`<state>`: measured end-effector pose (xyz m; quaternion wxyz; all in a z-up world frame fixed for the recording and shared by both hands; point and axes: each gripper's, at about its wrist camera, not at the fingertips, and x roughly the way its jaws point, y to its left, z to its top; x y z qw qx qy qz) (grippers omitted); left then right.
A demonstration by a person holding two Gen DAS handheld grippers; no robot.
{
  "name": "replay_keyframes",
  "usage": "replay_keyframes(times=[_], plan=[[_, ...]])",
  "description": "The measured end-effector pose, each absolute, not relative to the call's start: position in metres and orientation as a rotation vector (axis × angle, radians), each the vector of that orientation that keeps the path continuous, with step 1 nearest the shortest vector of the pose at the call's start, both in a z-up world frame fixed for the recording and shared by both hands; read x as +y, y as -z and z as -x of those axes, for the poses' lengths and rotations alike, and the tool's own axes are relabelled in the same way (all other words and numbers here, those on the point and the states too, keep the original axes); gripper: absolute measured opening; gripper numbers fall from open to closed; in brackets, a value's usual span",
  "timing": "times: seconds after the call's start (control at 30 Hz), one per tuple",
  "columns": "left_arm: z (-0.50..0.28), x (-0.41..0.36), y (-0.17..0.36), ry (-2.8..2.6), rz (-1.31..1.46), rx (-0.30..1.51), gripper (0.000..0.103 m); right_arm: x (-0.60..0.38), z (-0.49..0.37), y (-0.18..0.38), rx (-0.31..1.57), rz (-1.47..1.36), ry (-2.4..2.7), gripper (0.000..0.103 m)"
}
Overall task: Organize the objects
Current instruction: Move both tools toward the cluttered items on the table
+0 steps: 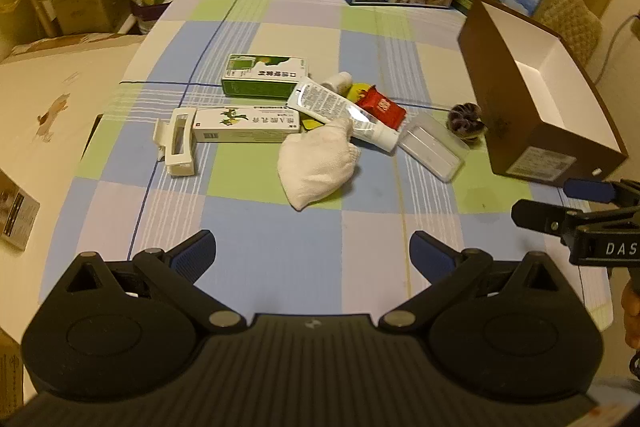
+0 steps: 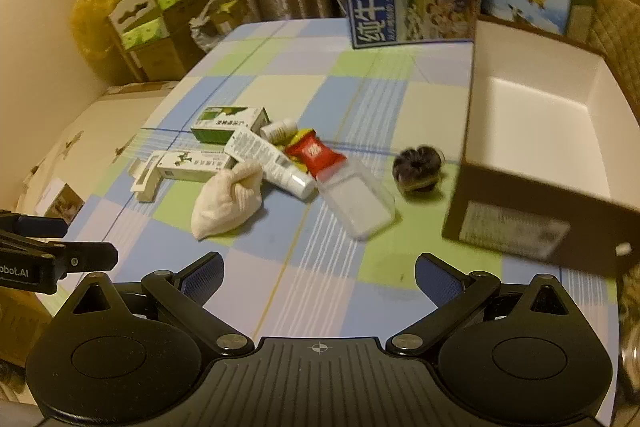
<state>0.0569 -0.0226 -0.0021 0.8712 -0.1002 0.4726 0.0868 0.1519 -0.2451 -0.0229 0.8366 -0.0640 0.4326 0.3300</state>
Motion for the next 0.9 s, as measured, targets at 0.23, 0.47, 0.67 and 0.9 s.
replay_keyframes(times=[0.23, 0.47, 0.67, 0.9], plan=[[-0.069, -0.025, 0.007, -0.271, 0.246, 0.988, 0.102, -0.237, -0.183, 0.029, 0.865, 0.198, -0.807, 0.093], [-0.073, -0.017, 0.016, -0.423, 0.282, 0.976, 0.102, -0.221, -0.218, 0.045, 0.854, 0.271, -0.902, 0.086], [-0.065, -0.005, 0.024, -0.557, 0.337, 0.964, 0.102, -0.203, -0.242, 0.062, 0.863, 0.345, -0.987, 0.081], [-0.048, 0.009, 0.034, -0.620, 0.373, 0.991, 0.102, -0.186, -0.265, 0.082, 0.913, 0.400, -1.019, 0.075]])
